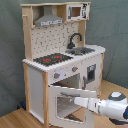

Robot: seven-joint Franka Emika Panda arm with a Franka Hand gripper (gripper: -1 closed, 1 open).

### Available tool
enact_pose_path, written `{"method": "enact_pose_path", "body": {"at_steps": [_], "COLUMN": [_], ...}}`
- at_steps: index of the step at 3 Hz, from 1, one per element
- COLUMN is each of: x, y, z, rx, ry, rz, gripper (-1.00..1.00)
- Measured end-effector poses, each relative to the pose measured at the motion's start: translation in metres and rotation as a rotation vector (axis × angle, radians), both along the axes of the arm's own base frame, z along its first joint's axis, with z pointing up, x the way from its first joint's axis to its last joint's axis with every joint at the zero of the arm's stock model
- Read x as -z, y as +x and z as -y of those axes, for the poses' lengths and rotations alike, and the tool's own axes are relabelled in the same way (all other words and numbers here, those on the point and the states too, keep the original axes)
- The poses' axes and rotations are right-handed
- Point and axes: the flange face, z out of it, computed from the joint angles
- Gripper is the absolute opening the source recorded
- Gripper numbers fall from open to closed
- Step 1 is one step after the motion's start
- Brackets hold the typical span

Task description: Play with the kitchen

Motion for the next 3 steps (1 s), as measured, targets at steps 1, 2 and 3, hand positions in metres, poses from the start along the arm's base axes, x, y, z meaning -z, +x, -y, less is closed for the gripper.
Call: {"method": "enact_pose_path", "body": {"at_steps": [1,2,3], "x": [0.012,0.026,0.04], "y": [0.003,0.009,0.018], "z": [0.006,0.017,0.034], "rx": [0.029,0.069,0.12], "ry": [0.08,0.157,0.226], "rz": [-0.03,-0.058,-0.08], "gripper": [1.0,1.0,1.0]}}
